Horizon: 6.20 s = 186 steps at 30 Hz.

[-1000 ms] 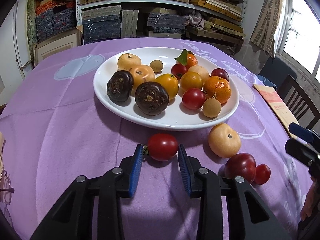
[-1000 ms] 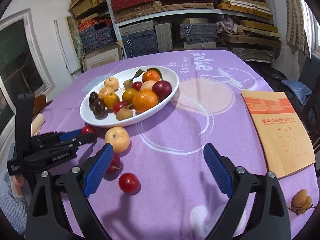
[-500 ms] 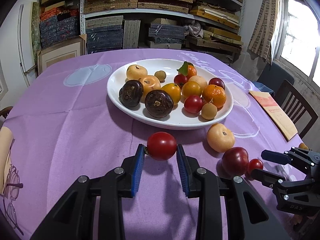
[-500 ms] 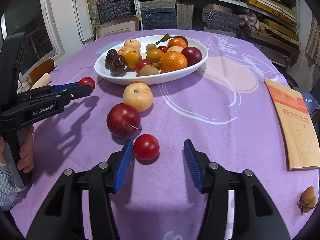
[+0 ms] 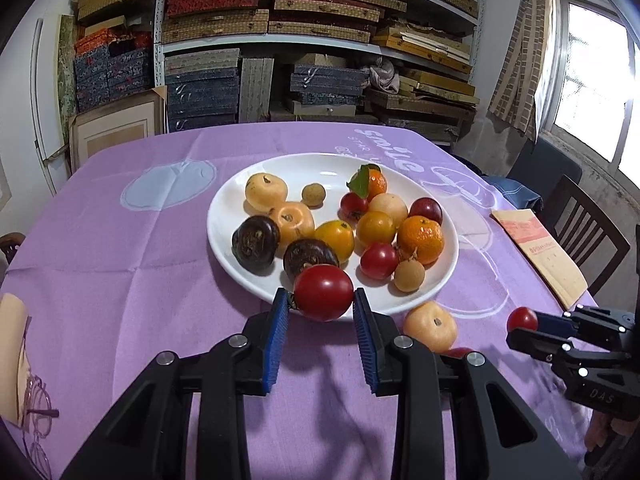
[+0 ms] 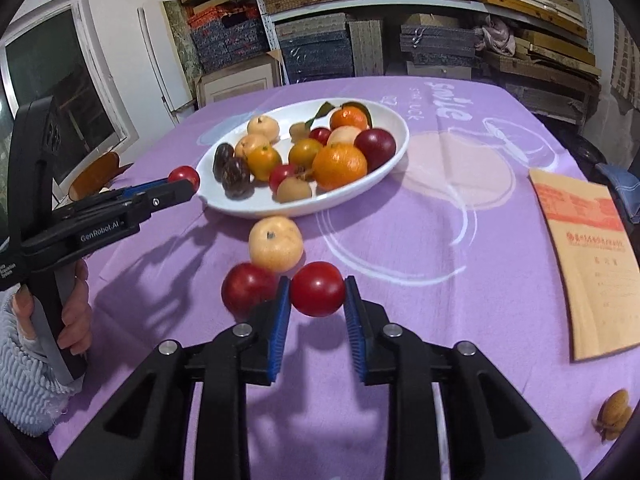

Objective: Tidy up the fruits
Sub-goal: 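Carry both tomatoes onto the plate and open both tools, then move the left tool to the red plum and close on it, then grasp the tan pear with the right tool while the left tool holds the plum, then carry the plum and pear onto the plate and open both tools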

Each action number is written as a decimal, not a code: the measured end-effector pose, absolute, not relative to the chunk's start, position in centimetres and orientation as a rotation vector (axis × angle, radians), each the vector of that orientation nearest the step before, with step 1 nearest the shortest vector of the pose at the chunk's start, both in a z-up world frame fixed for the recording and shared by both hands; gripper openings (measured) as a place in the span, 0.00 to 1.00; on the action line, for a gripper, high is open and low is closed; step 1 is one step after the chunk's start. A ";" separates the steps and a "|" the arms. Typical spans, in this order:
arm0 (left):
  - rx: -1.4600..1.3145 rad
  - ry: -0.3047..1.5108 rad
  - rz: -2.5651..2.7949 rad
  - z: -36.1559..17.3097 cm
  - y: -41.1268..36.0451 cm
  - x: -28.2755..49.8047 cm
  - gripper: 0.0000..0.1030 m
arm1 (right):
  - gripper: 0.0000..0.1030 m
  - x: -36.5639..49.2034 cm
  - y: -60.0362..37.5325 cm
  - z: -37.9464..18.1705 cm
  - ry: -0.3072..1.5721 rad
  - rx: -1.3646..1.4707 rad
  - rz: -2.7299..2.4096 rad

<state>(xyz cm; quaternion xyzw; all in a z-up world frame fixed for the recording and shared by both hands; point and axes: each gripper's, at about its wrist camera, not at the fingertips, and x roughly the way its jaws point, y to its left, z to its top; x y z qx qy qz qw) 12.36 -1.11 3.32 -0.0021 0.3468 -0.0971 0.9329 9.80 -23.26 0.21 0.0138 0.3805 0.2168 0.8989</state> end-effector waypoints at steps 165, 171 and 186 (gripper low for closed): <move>-0.056 0.744 -0.163 7.3 0.0 17.4 0.39 | 0.40 14.3 -16.1 3.0 0.720 -0.096 0.482; -0.025 0.774 -0.160 7.3 -1.4 24.2 0.39 | 0.40 15.8 -14.0 1.9 0.740 -0.092 0.530; 0.009 0.874 -0.164 2.9 -3.7 31.3 0.41 | 0.41 18.1 -12.6 0.0 0.766 -0.107 0.528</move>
